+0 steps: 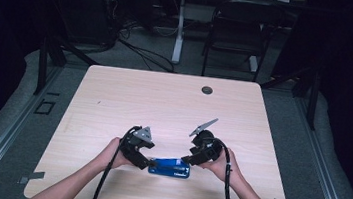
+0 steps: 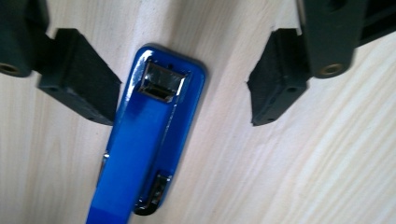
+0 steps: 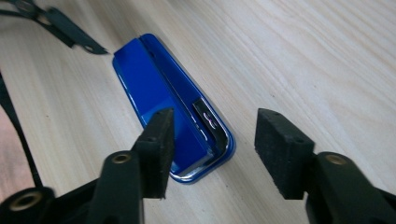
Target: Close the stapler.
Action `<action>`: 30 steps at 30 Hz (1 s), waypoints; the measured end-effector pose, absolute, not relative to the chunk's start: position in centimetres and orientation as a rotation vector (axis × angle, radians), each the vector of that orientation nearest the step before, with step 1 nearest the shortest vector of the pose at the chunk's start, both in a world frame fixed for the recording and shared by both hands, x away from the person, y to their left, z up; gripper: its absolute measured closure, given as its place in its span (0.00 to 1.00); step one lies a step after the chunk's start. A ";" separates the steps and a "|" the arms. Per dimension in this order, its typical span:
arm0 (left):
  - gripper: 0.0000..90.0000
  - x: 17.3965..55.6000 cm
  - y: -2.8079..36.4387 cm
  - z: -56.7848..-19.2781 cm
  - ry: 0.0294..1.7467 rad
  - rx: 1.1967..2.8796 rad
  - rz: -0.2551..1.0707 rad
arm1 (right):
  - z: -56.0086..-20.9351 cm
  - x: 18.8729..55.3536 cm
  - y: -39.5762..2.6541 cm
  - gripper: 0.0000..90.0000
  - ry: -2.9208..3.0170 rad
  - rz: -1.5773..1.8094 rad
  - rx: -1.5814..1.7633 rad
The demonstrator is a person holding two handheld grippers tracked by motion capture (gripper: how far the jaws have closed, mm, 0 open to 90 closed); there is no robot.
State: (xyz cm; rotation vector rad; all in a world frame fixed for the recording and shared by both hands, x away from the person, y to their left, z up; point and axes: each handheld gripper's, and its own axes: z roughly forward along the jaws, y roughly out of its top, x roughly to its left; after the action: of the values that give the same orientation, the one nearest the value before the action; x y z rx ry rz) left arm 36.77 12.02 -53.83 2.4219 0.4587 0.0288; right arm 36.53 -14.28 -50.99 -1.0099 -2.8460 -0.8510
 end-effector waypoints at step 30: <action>0.17 37.1 13.2 -53.6 0.522 2.405 0.049 | -51.1 36.8 -14.7 0.33 -2.881 -0.838 -1.080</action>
State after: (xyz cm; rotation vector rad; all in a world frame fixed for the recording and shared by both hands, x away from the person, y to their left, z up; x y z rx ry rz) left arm 37.10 13.21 -53.64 2.4047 0.5223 0.0489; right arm 36.84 -14.71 -51.10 -1.0801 -2.8815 -0.8376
